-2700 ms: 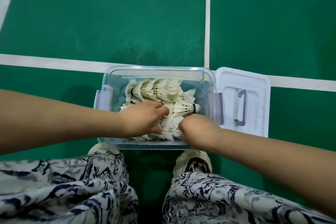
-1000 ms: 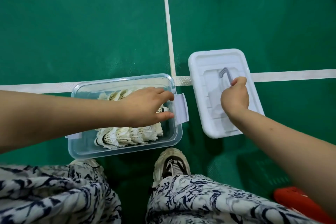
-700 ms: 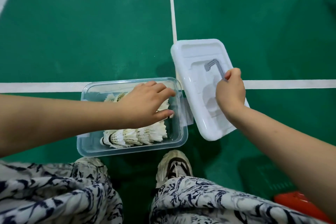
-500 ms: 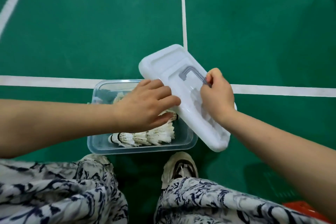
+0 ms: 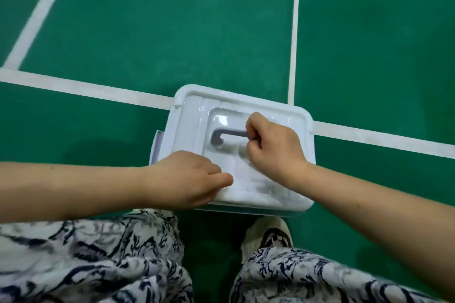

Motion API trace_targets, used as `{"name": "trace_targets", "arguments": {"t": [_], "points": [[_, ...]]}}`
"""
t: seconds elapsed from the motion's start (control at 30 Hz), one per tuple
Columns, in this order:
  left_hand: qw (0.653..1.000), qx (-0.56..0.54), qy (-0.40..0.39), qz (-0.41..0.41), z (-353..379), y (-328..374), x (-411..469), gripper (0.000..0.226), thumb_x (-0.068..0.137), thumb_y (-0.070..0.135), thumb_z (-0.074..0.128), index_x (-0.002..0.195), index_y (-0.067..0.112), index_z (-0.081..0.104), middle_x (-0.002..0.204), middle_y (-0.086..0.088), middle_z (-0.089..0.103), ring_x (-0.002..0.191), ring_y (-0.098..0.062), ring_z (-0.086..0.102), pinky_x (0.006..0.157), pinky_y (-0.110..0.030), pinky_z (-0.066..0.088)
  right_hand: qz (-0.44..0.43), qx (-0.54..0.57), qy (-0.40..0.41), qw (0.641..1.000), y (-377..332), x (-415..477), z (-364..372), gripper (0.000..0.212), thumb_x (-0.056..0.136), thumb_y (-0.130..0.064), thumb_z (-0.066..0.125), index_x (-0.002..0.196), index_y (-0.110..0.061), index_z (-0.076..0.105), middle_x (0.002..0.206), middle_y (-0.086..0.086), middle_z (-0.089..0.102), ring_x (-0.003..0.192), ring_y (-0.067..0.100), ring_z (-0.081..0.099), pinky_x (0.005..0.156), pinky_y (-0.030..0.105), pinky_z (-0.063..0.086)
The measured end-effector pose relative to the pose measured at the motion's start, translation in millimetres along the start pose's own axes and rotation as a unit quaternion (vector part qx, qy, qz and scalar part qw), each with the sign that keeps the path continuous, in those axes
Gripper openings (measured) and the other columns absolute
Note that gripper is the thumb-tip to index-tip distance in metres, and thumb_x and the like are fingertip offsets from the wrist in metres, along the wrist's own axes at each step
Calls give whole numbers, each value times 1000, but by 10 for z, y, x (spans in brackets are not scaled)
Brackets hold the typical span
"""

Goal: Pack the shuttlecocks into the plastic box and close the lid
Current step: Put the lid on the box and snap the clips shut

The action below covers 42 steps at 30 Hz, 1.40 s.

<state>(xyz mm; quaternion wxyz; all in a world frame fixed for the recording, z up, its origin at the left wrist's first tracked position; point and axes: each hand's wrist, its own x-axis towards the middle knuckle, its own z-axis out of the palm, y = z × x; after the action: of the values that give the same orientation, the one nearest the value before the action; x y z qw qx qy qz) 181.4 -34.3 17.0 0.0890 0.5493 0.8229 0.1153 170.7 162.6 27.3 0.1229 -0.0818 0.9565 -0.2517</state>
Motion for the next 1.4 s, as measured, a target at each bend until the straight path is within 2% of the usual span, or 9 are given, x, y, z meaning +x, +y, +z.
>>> {"name": "trace_targets", "arguments": {"t": [0.27,0.4,0.7,0.83,1.03,1.13,1.27,1.33,1.4], "points": [[999,-2,13,-31,135,-176,-215,23,85,27,40,84,16,60,62,2,53,54,-19,50,42,-23,41,-17,-33,-16,999,-97,34,107,16,79,-9,44,80,-22,34,55,-9,36,63,27,42,55,33,29],[1000,-6,11,-22,196,-230,-236,22,85,27,41,85,16,60,69,2,56,61,-19,53,49,-24,45,-41,-51,-19,998,-94,-11,121,8,71,-20,31,79,-22,32,55,-9,33,60,28,37,47,31,21],[999,-7,27,-36,299,-170,-313,33,94,29,25,94,18,57,86,0,59,76,-20,48,69,-29,39,-46,-34,-54,997,-49,-44,109,14,68,-22,29,82,-22,31,68,-2,49,64,29,41,58,35,34],[999,1,-14,-37,357,-126,-361,23,92,31,34,97,20,54,90,3,59,80,-20,53,70,-30,35,-50,-31,-73,996,-54,-117,159,15,70,-23,29,85,-22,30,71,0,50,65,29,41,58,36,34],[999,-7,-16,-48,397,-162,-349,37,96,34,16,98,22,51,92,3,59,82,-19,48,70,-29,34,-77,-67,-75,992,-20,-87,154,16,73,-20,29,88,-24,30,75,2,52,67,26,37,58,34,30],[999,3,-8,-37,420,-176,-356,36,96,34,17,98,22,51,93,2,60,83,-19,46,70,-30,34,-90,-82,-46,991,76,26,204,17,80,-12,39,95,-19,44,77,-2,44,71,26,39,63,32,27],[999,26,22,-24,447,-190,-362,24,93,35,31,103,23,49,103,0,54,88,-20,45,74,-31,34,-141,-119,38,982,378,91,365,16,83,-5,52,94,-17,53,96,2,62,91,27,49,74,35,31],[995,28,54,-79,452,-195,-383,29,92,40,31,110,24,47,116,-4,44,98,-22,42,81,-35,34,-140,-145,87,976,459,23,414,12,86,-18,50,97,-22,54,113,0,64,104,22,43,83,35,28],[977,19,96,-191,437,-231,-390,38,88,45,36,119,23,42,125,-6,37,107,-26,39,93,-43,36,-121,-158,115,973,479,-42,407,21,88,-27,44,104,-24,57,122,-1,63,113,21,43,92,37,25]]}}
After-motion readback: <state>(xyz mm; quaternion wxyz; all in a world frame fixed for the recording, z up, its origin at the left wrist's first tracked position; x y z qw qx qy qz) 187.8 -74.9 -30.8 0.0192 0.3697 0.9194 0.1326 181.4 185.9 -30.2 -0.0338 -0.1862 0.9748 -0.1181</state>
